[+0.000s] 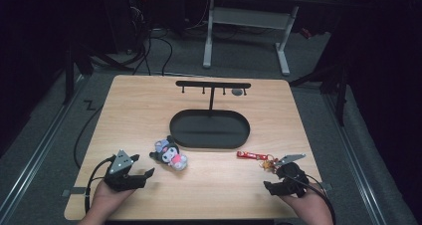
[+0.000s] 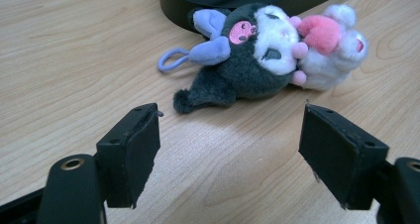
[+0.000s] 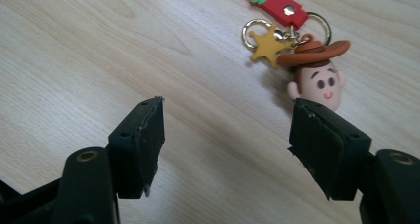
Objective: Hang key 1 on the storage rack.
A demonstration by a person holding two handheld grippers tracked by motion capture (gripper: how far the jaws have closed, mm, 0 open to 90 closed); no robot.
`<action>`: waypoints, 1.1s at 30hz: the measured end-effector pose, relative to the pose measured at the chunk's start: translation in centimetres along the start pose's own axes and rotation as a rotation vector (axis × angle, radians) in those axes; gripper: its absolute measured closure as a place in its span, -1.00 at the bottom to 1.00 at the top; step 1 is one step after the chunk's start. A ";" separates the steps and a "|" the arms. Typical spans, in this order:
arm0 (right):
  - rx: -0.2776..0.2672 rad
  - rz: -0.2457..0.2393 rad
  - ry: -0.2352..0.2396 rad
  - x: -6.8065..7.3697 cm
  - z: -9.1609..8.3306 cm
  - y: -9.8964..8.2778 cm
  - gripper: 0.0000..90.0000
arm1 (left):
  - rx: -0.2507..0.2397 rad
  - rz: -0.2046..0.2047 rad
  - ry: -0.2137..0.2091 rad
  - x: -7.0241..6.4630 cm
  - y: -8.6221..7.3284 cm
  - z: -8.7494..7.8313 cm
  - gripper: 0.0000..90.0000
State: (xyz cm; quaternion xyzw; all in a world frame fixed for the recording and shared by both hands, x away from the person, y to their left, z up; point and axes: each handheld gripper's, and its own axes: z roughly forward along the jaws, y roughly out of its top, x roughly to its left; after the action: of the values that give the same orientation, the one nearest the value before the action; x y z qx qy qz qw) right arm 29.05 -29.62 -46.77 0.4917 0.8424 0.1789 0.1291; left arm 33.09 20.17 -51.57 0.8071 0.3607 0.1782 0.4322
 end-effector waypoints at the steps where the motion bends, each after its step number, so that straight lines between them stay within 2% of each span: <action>1: 0.000 0.000 0.000 0.0 0.0 0.0 -0.33 | 0.000 0.000 0.000 0.0 0.0 0.0 -0.46; 3: 0.005 -0.010 -0.009 -0.6 0.1 0.3 -0.39 | 0.005 -0.003 -0.002 0.1 0.0 0.0 -0.46; 6: 0.032 -0.021 0.013 -1.2 0.6 0.7 -0.48 | 0.011 0.000 -0.003 0.1 0.0 0.2 -0.46; 11: 0.084 -0.020 0.004 -1.9 1.5 1.2 -0.47 | 0.013 0.003 -0.005 0.0 0.0 0.2 -0.46; 12: 0.106 -0.026 -0.004 -2.4 1.8 1.6 -0.35 | 0.009 0.003 -0.004 0.0 0.0 0.1 -0.46; 15: 0.113 -0.029 -0.013 -2.8 2.0 1.8 -0.34 | 0.007 0.004 -0.004 0.1 0.0 0.0 -0.46; 16: 0.126 -0.021 -0.017 -3.2 2.2 2.1 -0.29 | 0.007 0.002 -0.004 0.1 0.0 -0.1 -0.46; 19: 0.131 -0.031 -0.039 -3.5 2.3 2.2 -0.23 | 0.009 0.004 -0.005 0.1 0.0 0.0 -0.46; 20: 0.135 -0.025 -0.040 -3.9 2.3 2.4 -0.14 | 0.009 0.002 -0.005 0.1 0.0 0.0 -0.46; 22: 0.129 -0.031 -0.053 -4.1 2.3 2.5 -0.09 | 0.009 0.003 -0.005 0.1 0.0 0.0 -0.46; 33: 0.177 -0.066 -0.069 -4.1 3.4 3.1 0.16 | 0.012 0.005 -0.008 0.0 0.0 0.1 -0.46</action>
State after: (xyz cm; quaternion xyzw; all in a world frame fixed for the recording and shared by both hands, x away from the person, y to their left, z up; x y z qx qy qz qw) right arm 34.81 -31.25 -48.31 0.4789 0.8658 0.0822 0.1198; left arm 33.12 20.14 -51.63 0.8113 0.3581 0.1737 0.4282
